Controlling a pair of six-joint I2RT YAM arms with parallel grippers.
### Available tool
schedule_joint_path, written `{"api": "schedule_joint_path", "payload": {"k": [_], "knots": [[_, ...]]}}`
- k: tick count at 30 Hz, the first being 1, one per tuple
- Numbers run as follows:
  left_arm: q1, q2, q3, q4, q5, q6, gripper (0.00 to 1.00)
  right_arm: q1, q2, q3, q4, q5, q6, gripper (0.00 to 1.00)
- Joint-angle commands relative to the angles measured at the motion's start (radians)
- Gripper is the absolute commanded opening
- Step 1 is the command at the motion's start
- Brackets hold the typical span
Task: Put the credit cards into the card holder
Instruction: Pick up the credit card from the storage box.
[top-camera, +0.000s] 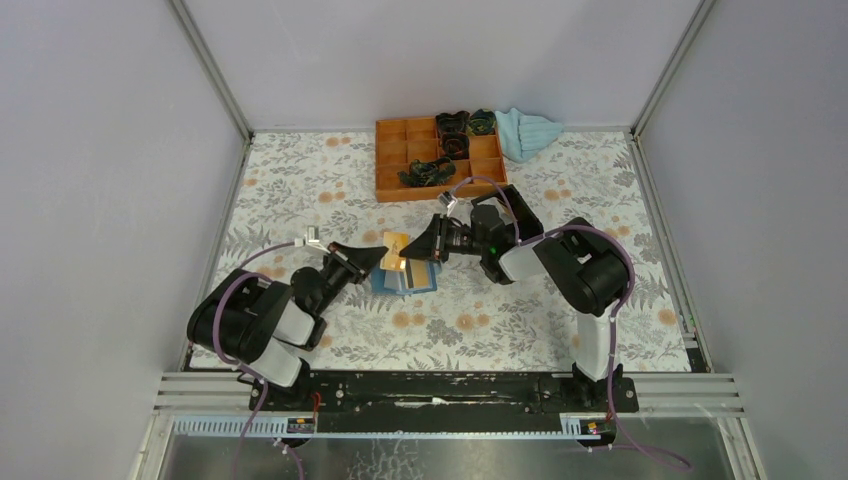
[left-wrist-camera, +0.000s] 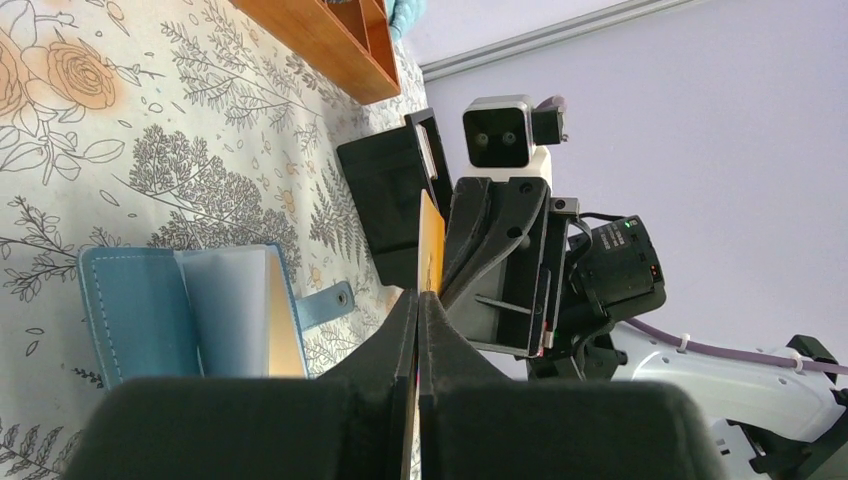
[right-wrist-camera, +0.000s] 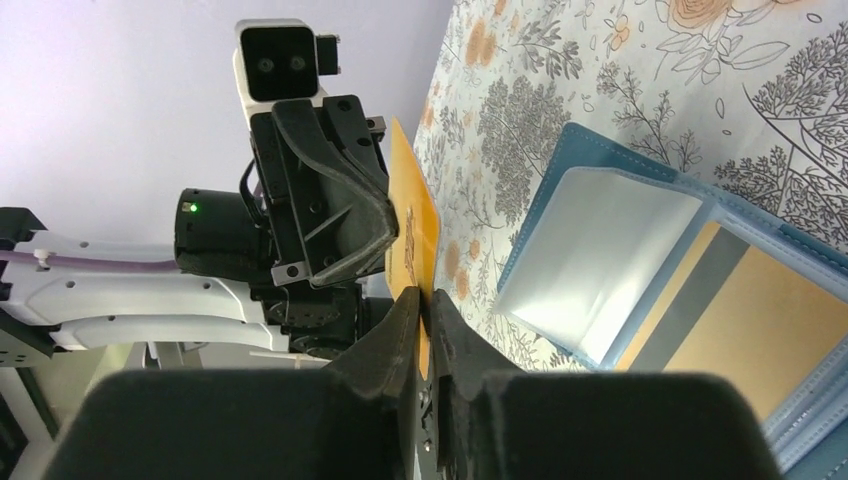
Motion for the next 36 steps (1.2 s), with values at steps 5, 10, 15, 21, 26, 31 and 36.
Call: {"api": "schedule_joint_path", "payload": {"k": [5, 10, 15, 21, 26, 31, 36], "knots": [[-0.014, 0.019, -0.017, 0.089, -0.016, 0.004, 0.0, 0.01, -0.016, 0.003, 0.156, 0.026, 0.053, 0.0], [-0.014, 0.03, -0.018, 0.088, 0.017, 0.029, 0.31, 0.007, -0.084, -0.005, 0.061, 0.017, -0.001, 0.0], [-0.014, 0.016, -0.015, 0.025, 0.032, 0.067, 0.38, 0.001, -0.218, -0.008, -0.248, 0.082, -0.187, 0.0], [-0.013, -0.066, -0.021, -0.094, 0.02, 0.137, 0.39, -0.001, -0.347, 0.014, -0.606, 0.231, -0.379, 0.0], [-0.027, -0.209, 0.029, -0.359, 0.011, 0.238, 0.39, -0.001, -0.394, 0.039, -0.829, 0.353, -0.495, 0.0], [-0.109, -0.35, 0.147, -0.722, -0.061, 0.404, 0.39, 0.0, -0.4, 0.054, -0.95, 0.425, -0.552, 0.0], [-0.16, -0.337, 0.227, -0.878, -0.092, 0.471, 0.38, -0.001, -0.39, 0.061, -1.001, 0.454, -0.577, 0.0]]}}
